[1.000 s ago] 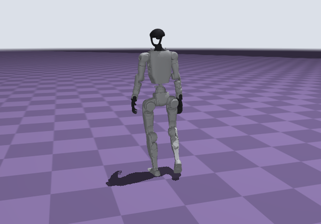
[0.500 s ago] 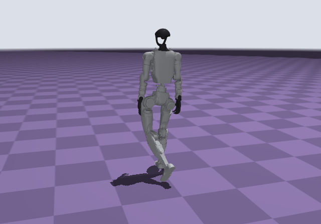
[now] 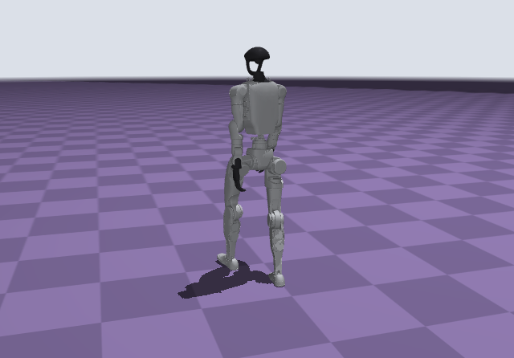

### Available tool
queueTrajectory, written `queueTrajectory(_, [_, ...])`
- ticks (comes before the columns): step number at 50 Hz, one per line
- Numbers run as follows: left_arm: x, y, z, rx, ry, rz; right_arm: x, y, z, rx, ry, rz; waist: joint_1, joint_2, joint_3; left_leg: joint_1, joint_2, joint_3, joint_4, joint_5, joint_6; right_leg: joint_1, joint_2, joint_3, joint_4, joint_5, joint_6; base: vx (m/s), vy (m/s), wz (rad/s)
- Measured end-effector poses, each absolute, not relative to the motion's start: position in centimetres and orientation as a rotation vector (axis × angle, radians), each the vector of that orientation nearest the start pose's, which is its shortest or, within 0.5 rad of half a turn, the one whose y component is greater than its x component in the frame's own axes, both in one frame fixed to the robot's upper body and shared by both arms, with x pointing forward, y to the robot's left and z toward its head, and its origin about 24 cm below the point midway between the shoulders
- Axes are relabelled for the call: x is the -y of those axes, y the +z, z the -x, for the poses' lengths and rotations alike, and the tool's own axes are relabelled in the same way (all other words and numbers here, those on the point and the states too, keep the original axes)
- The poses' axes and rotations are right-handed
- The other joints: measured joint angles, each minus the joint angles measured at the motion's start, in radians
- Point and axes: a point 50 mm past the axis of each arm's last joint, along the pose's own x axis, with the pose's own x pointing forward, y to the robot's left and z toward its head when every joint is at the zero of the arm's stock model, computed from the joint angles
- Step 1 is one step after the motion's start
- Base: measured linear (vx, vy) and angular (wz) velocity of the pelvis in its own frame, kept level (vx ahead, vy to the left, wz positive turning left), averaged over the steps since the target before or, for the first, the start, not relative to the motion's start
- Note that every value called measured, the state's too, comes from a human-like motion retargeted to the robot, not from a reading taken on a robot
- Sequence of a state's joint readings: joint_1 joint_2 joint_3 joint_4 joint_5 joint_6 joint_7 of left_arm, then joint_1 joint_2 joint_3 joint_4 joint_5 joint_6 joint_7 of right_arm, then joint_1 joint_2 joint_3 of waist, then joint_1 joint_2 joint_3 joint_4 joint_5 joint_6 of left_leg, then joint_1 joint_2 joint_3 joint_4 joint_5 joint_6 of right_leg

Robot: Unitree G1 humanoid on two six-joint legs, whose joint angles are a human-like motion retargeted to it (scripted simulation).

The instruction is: Walk run

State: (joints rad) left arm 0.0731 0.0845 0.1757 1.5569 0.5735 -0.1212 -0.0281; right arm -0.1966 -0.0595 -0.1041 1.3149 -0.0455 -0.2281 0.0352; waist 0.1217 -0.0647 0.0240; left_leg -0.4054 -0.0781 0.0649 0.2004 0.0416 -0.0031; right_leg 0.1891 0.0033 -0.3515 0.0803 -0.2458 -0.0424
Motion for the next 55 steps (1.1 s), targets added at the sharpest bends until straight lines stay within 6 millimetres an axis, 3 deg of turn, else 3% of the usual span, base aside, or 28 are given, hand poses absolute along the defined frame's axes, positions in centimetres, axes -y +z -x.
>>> queueTrajectory(2, [-17.8,-18.1,0.2,-1.489,-0.288,-0.320,17.1,-15.4,-14.6,-0.972,-0.001,0.040,0.020,0.004,-0.017,0.006,0.013,0.020,0.042,0.025,0.017,0.023,-0.012,0.014,0.035,0.031,0.024,0.67,0.09,-0.71])
queueTrajectory(5, [-17.5,-18.1,-1.7,-1.434,-0.277,-0.330,17.4,-16.5,-11.1,-1.085,-0.007,0.080,0.031,0.003,-0.036,0.006,0.005,-0.010,0.123,-0.030,0.064,0.009,-0.048,0.051,0.141,0.153,0.052,0.77,0.17,-0.54])
queueTrajectory(8, [-17.2,-18.0,-4.3,-1.351,-0.263,-0.339,18.2,-17.3,-7.8,-1.198,-0.024,0.122,0.024,0.054,-0.044,0.085,0.041,-0.004,0.089,-0.077,0.104,-0.048,-0.059,0.033,0.346,0.343,0.026,0.63,0.17,-0.34])
queueTrajectory(10, [-17.2,-17.7,-6.5,-1.291,-0.251,-0.332,18.7,-17.5,-5.8,-1.267,-0.024,0.147,0.023,0.091,-0.049,0.128,0.082,0.003,0.075,-0.103,0.108,-0.126,-0.088,0.005,0.539,0.437,-0.022,0.68,0.19,-0.70])
queueTrajectory(12, [-17.5,-17.2,-9.1,-1.218,-0.230,-0.325,19.0,-17.7,-4.5,-1.309,-0.025,0.159,0.022,0.103,-0.057,0.152,0.092,0.013,0.058,-0.125,0.112,-0.248,-0.133,0.003,0.736,0.446,-0.063,0.56,0.13,-0.69])
queueTrajectory(15, [-18.2,-16.2,-12.8,-1.113,-0.206,-0.334,19.2,-17.8,-2.6,-1.362,-0.039,0.149,-0.001,0.097,-0.065,0.195,0.072,0.023,0.003,-0.130,0.128,-0.420,-0.126,0.063,0.868,0.366,0.007,0.33,0.04,-0.04])
queueTrajectory(19, [-19.1,-14.5,-17.0,-0.993,-0.195,-0.361,19.3,-17.8,-0.3,-1.422,-0.051,0.132,-0.058,0.086,-0.069,0.250,0.039,0.026,-0.044,-0.142,0.141,-0.557,-0.143,0.016,0.779,0.266,0.040,0.48,0.04,0.45])
queueTrajectory(22, [-19.7,-13.1,-19.6,-0.901,-0.177,-0.373,19.2,-17.8,1.2,-1.466,-0.052,0.128,-0.100,0.054,-0.065,0.302,-0.012,0.017,-0.068,-0.162,0.150,-0.609,-0.142,0.006,0.525,0.251,0.049,0.50,-0.02,0.45])
queueTrajectory(25, [-20.0,-12.1,-21.2,-0.838,-0.152,-0.368,19.0,-17.8,2.0,-1.487,-0.053,0.111,-0.135,0.015,-0.052,0.360,-0.062,0.009,-0.086,-0.187,0.159,-0.617,-0.122,0.072,0.276,0.290,0.093,0.46,-0.08,0.51])
queueTrajectory(28, [-20.1,-11.6,-21.9,-0.808,-0.157,-0.365,18.7,-17.8,2.4,-1.500,-0.062,0.091,-0.157,0.000,-0.040,0.431,-0.077,-0.006,-0.102,-0.216,0.154,-0.629,-0.109,0.118,0.118,0.323,0.091,0.65,-0.13,0.53])
queueTrajectory(30, [-20.0,-11.8,-21.6,-0.815,-0.173,-0.372,18.6,-17.8,2.6,-1.508,-0.064,0.082,-0.162,-0.003,-0.042,0.468,-0.076,-0.024,-0.105,-0.238,0.148,-0.635,-0.109,0.101,0.074,0.319,0.095,0.61,-0.15,0.41])
queueTrajectory(35, [-19.7,-13.5,-18.6,-0.913,-0.224,-0.401,18.6,-17.9,1.4,-1.465,-0.068,0.092,-0.167,-0.006,-0.062,0.526,-0.073,-0.038,-0.096,-0.285,0.142,-0.647,-0.134,0.060,0.167,0.341,0.007,0.50,-0.13,0.25])
queueTrajectory(37, [-19.8,-14.7,-15.9,-0.996,-0.260,-0.412,18.6,-17.9,1.0,-1.449,-0.071,0.093,-0.177,-0.001,-0.074,0.545,-0.064,-0.052,-0.070,-0.285,0.139,-0.646,-0.140,0.048,0.220,0.310,-0.034,0.81,-0.24,0.54])
queueTrajectory(39, [-19.6,-15.9,-12.9,-1.080,-0.295,-0.427,18.5,-17.9,0.4,-1.435,-0.077,0.085,-0.178,-0.004,-0.087,0.543,-0.058,-0.048,-0.015,-0.250,0.134,-0.645,-0.139,0.105,0.267,0.254,-0.036,0.62,-0.15,0.50])
queueTrajectory(43, [-19.2,-17.4,-6.7,-1.276,-0.344,-0.438,18.4,-17.9,-1.2,-1.389,-0.077,0.068,-0.166,-0.061,-0.092,0.494,-0.080,0.015,0.195,-0.057,0.147,-0.559,-0.188,0.092,0.240,0.207,-0.046,0.54,-0.19,0.33])
queueTrajectory(45, [-19.0,-17.8,-4.2,-1.364,-0.377,-0.433,18.6,-17.9,-2.3,-1.357,-0.076,0.064,-0.147,-0.107,-0.082,0.429,-0.115,0.033,0.355,-0.001,0.155,-0.525,-0.227,0.107,0.229,0.196,-0.036,0.43,-0.17,0.39])
queueTrajectory(48, [-18.9,-17.9,-1.6,-1.450,-0.399,-0.418,19.1,-17.6,-5.0,-1.281,-0.059,0.092,-0.132,-0.155,-0.072,0.322,-0.099,0.135,0.537,-0.066,0.187,-0.483,-0.278,0.069,0.212,0.178,-0.033,0.34,-0.12,0.42])
queueTrajectory(51, [-18.9,-17.9,0.3,-1.508,-0.388,-0.379,19.5,-17.1,-7.8,-1.197,-0.043,0.132,-0.129,-0.152,-0.069,0.231,-0.069,0.162,0.558,-0.103,0.156,-0.437,-0.262,0.034,0.170,0.167,-0.037,0.29,-0.09,0.21])
queueTrajectory(55, [-18.8,-17.9,1.7,-1.537,-0.364,-0.340,19.5,-16.4,-10.9,-1.092,-0.035,0.135,-0.118,-0.116,-0.064,0.166,-0.043,0.162,0.376,-0.115,0.104,-0.358,-0.200,-0.055,0.089,0.158,-0.051,0.24,-0.06,0.07])
